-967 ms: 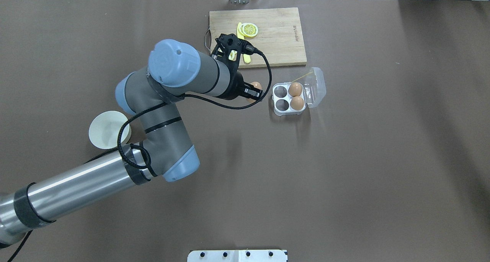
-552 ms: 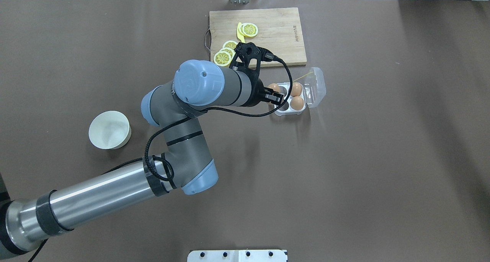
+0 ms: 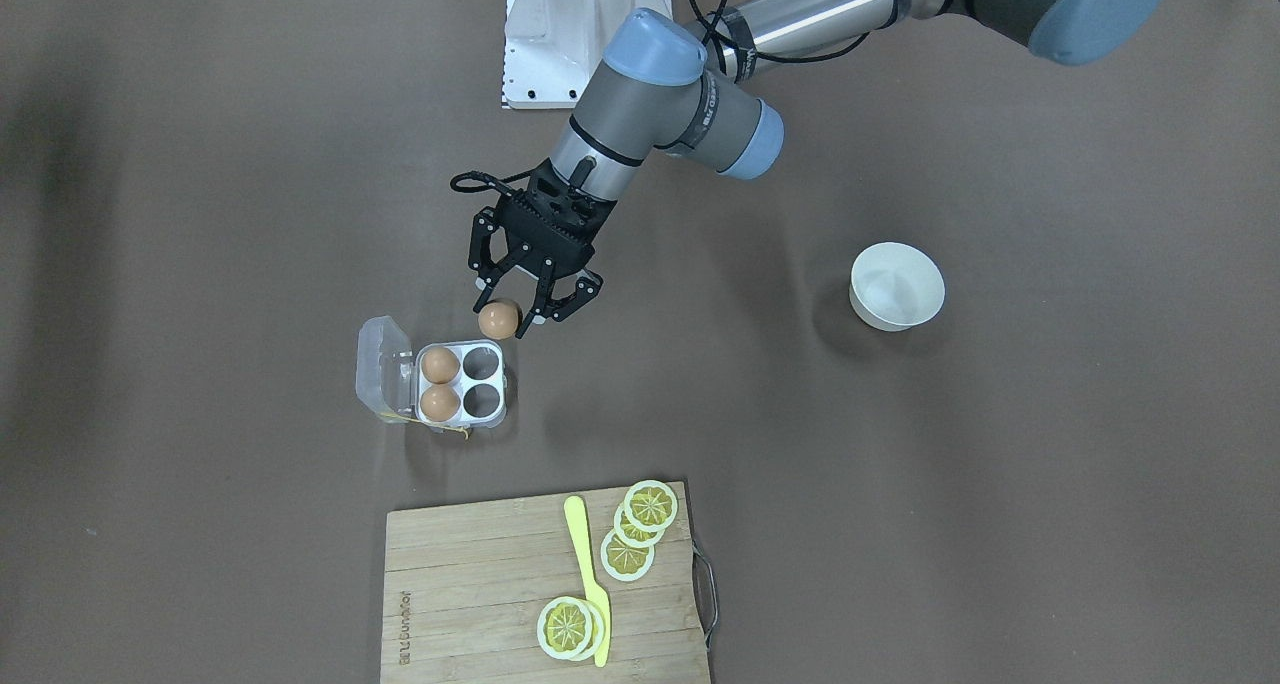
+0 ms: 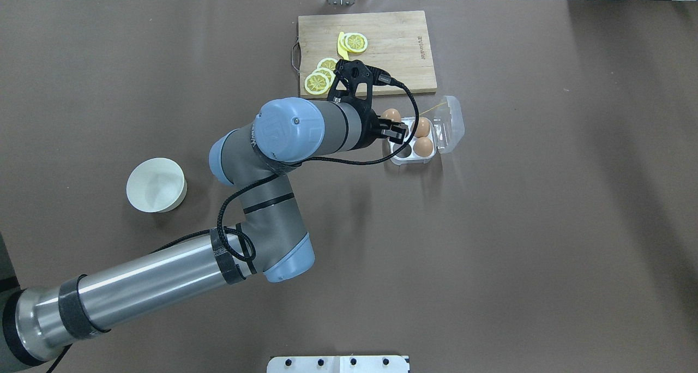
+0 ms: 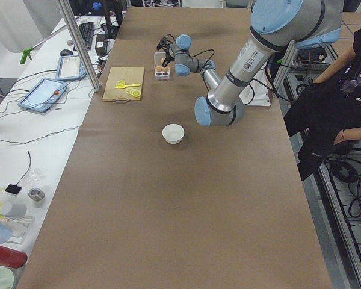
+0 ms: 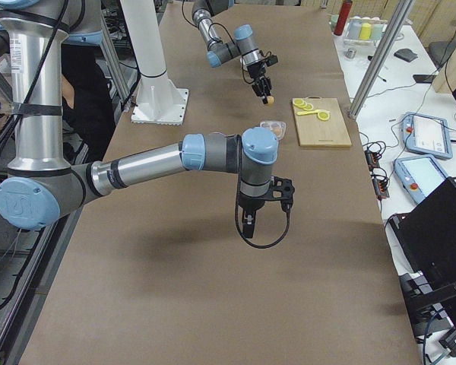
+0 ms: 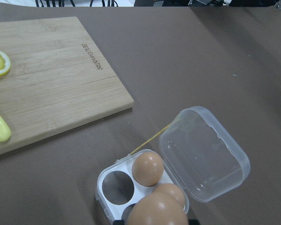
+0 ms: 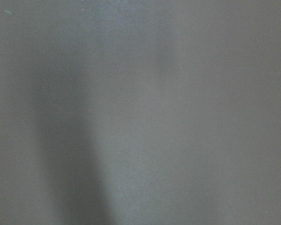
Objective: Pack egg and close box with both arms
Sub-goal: 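Lower the egg into an empty cup and open the left gripper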
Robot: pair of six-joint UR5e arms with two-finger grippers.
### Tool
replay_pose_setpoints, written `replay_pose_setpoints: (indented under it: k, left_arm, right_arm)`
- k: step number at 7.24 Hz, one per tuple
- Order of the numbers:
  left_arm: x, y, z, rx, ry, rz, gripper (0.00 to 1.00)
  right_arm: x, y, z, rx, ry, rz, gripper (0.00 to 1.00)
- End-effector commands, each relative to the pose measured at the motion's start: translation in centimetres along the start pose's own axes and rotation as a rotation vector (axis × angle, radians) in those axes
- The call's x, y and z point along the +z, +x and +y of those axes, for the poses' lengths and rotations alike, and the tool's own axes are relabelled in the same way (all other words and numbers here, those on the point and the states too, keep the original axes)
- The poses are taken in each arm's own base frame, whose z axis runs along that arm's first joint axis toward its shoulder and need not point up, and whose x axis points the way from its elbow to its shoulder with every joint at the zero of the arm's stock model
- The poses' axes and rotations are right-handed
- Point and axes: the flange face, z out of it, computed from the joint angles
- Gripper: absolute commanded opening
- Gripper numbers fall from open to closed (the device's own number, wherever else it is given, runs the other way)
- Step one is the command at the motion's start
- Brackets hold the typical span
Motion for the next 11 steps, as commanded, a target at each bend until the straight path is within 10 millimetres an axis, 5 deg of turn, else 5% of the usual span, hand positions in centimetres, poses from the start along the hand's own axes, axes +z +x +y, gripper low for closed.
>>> replay_pose_setpoints:
  k: [1,11]
  left_arm:
    - [1.7,0.4,0.2,0.005,0.035,-0.049,0.45]
    - [5.4,3.2,2.4,0.026,0.106,-0.159,0.46]
  right_arm:
    - [-0.4,0.1,0.1,0.0,0.009,0.0,1.0]
    - [-0.9,0.6,0.6,0.012,0.019,-0.001,1.0]
